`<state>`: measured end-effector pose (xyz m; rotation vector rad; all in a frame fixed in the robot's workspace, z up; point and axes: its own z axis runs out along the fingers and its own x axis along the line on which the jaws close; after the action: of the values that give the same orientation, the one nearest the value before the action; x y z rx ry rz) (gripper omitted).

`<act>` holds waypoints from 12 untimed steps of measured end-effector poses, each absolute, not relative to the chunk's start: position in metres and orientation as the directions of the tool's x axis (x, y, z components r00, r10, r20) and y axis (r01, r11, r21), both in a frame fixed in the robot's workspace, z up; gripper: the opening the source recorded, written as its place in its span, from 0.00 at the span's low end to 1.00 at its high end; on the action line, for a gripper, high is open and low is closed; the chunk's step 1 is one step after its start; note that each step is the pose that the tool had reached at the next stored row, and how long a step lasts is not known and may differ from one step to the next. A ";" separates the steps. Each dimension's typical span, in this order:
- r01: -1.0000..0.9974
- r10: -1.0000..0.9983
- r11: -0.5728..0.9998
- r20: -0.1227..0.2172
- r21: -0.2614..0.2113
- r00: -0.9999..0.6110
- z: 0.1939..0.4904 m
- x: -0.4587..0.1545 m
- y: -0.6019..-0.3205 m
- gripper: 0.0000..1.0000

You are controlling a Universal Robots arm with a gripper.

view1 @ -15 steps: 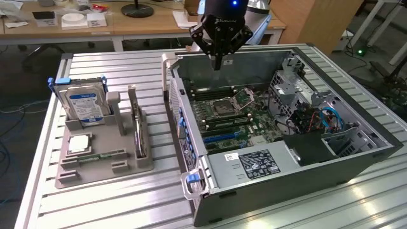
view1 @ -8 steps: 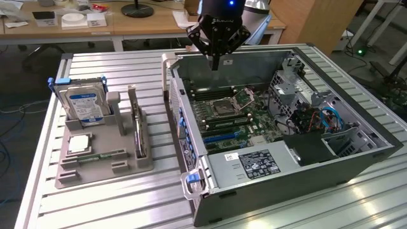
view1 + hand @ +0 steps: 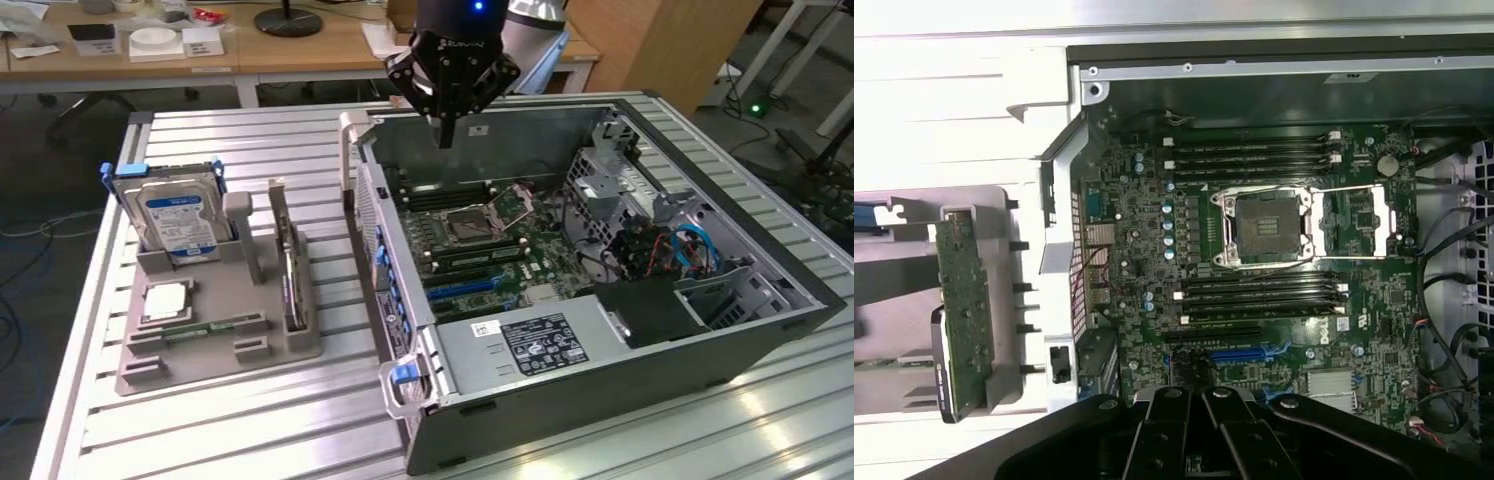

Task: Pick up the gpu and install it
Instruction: 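Reach for the gpu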

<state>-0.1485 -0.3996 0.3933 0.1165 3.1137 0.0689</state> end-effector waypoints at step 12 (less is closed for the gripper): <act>0.074 0.075 0.996 -0.023 0.045 -0.997 0.393 -0.157 -0.400 0.11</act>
<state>-0.1568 -0.3997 0.3932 0.1166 3.1136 0.0689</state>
